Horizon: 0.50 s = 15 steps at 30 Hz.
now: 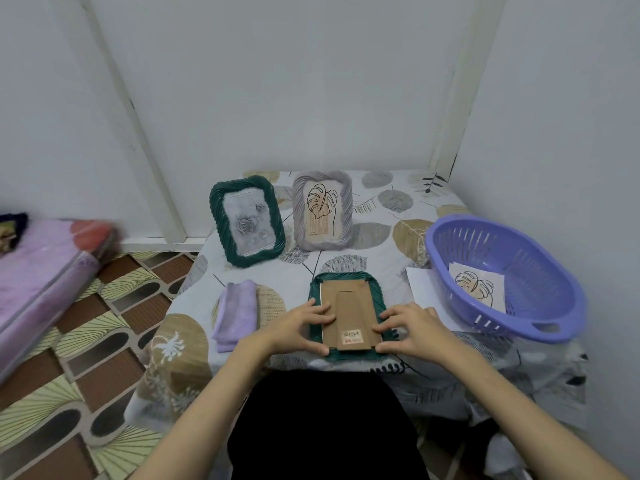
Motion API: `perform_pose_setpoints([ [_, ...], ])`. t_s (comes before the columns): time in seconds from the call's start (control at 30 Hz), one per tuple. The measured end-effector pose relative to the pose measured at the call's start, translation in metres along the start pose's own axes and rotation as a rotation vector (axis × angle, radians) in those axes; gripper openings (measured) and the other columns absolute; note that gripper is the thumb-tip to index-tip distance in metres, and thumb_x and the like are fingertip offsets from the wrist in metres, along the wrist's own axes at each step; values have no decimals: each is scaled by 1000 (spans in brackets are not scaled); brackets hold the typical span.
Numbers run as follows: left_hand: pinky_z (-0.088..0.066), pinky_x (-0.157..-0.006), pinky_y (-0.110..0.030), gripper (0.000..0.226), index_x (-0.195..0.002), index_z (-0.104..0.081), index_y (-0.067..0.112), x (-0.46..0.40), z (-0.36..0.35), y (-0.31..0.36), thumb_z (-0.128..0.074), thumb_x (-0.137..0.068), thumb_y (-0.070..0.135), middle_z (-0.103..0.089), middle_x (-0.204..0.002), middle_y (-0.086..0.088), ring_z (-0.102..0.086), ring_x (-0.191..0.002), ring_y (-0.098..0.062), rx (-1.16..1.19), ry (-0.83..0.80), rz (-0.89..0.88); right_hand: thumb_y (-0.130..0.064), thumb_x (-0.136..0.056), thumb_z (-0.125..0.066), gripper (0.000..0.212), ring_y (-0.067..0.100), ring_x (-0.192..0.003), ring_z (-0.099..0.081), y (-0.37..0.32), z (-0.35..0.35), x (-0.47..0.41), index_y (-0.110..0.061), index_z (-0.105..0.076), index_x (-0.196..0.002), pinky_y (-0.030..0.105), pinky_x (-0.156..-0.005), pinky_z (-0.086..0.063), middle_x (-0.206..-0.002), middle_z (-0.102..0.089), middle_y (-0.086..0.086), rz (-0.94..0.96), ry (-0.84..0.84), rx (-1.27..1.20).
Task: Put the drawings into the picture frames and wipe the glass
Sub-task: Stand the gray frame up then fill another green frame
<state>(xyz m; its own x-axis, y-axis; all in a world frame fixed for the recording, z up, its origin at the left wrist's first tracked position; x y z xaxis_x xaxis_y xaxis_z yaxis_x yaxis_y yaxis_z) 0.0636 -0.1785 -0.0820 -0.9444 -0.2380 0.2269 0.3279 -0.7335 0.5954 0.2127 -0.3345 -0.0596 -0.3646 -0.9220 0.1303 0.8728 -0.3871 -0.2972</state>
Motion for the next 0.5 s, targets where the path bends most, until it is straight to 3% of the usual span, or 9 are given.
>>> perform_pose_setpoints([
  [0.2,-13,-118,-33,66,-140,-37,26,6,-2,2,-64,-82,41,-21,-154,8,-9,-145,-15,-148,55,-25,-60,-78,-56,42,9,-119,-39,-2,-4,4,-38,-63,-114,32,-89,-24,-131,-51,-15,66,97,68],
  [0.33,-13,-115,-26,80,-138,-41,26,9,-8,1,-50,-69,64,-26,-152,8,-12,-145,-14,-168,117,-30,-71,-65,-35,62,11,-116,-47,-3,-8,10,-35,-68,-103,32,-87,-25,-122,-59,-14,102,227,36],
  [0.5,-13,-116,-25,89,-137,-43,25,9,-13,-2,-32,-61,69,-29,-151,8,-13,-145,-14,-143,193,-51,-58,-70,-47,37,12,-93,-61,-2,-17,14,-34,-71,-84,43,-80,-40,-99,-69,-11,106,412,17],
])
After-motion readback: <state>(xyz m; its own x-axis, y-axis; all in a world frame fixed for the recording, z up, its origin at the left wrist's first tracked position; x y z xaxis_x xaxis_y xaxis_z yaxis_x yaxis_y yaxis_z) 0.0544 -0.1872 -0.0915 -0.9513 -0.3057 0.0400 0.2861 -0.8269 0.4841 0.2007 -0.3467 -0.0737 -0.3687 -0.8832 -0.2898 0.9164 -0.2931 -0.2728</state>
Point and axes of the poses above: each hand's wrist, its own x-axis away from the middle knuckle, its own z-axis out of the back of the hand, y = z × x, the point moved 5 cm from there along -x, towards the middle knuckle
